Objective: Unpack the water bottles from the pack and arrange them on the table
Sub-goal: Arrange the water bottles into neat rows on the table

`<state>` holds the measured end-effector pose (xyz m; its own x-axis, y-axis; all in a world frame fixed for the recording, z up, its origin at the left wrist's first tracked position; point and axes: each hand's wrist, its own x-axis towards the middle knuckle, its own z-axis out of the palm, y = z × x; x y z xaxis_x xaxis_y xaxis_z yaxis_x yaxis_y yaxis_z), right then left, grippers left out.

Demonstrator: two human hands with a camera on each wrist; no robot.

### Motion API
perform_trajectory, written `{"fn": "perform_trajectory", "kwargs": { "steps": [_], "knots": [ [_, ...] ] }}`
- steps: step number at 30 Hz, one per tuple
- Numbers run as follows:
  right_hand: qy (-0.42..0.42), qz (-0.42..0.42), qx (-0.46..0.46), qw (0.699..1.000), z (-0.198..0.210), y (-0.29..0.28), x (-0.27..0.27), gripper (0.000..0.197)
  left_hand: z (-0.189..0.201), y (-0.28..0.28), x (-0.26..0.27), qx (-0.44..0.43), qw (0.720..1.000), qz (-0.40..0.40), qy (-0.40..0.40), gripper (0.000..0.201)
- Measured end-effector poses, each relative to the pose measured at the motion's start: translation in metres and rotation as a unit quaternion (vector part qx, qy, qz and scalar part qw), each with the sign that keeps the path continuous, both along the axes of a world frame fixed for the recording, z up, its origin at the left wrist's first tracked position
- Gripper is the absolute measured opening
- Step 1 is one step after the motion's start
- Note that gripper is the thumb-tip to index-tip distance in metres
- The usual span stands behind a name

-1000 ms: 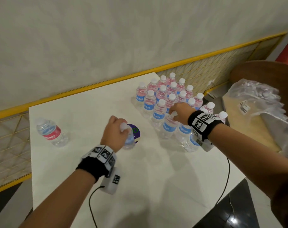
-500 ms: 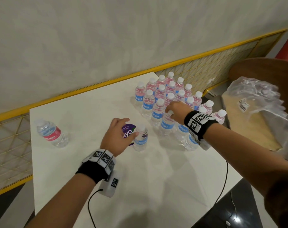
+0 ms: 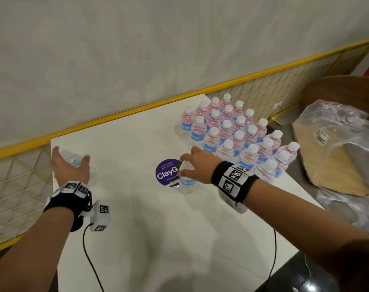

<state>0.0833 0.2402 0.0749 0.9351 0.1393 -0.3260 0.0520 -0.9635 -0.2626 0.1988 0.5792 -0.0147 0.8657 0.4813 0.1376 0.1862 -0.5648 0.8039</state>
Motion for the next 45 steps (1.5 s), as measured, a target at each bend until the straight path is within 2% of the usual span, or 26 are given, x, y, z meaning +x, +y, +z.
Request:
{"fn": "perform_trajectory", "kwargs": {
  "steps": [2,5,11,15,20,25,27,30,33,35,37,39,43,45],
  "knots": [
    [0.000,-0.013,-0.009,1.000,-0.005,-0.001,0.000,0.045,0.000,0.000,0.002,-0.001,1.000,-0.013,0.022,0.065],
    [0.003,-0.046,0.002,0.999,-0.008,-0.016,-0.004,0.039,0.002,-0.003,0.000,0.014,1.000,-0.017,0.009,0.044],
    [-0.016,-0.074,0.003,0.997,-0.002,-0.051,-0.026,0.032,0.015,-0.038,-0.012,0.009,0.997,-0.078,0.014,0.036],
    [0.003,-0.091,-0.049,0.995,0.008,-0.084,-0.033,0.036,0.021,-0.090,-0.037,-0.043,0.984,-0.171,-0.007,0.029],
    [0.011,-0.101,-0.095,0.990,0.018,-0.112,-0.038,0.036,0.020,-0.169,-0.090,-0.123,0.944,-0.306,0.001,0.027],
    [0.006,-0.101,-0.091,0.991,0.012,-0.125,-0.041,0.038,0.007,-0.229,-0.137,-0.113,0.897,-0.426,0.038,0.030],
    [-0.002,-0.110,-0.084,0.990,0.011,-0.128,-0.045,0.045,0.008,-0.247,-0.151,-0.089,0.880,-0.465,0.038,0.032],
    [-0.036,-0.153,-0.039,0.987,0.016,-0.138,-0.056,0.051,0.018,-0.270,-0.167,-0.054,0.857,-0.510,0.038,0.033],
    [-0.097,-0.193,0.015,0.976,0.024,-0.147,-0.074,0.039,0.031,-0.293,-0.183,-0.065,0.835,-0.542,0.067,0.031],
    [-0.089,-0.194,0.034,0.976,0.025,-0.149,-0.088,0.033,0.033,-0.309,-0.192,-0.063,0.825,-0.556,0.078,0.031],
    [-0.046,-0.178,0.036,0.982,0.020,-0.147,-0.102,0.033,0.032,-0.324,-0.197,-0.058,0.818,-0.564,0.091,0.035],
    [-0.016,-0.164,0.030,0.986,0.012,-0.145,-0.115,0.035,0.031,-0.333,-0.200,-0.039,0.825,-0.556,0.091,0.043],
    [0.011,-0.167,0.079,0.983,-0.014,-0.148,-0.135,0.056,0.045,-0.344,-0.195,-0.001,0.897,-0.442,0.024,0.047],
    [0.009,-0.177,0.107,0.978,-0.023,-0.149,-0.141,0.066,0.056,-0.354,-0.180,0.035,0.905,-0.422,0.043,0.051]
  ]
}}
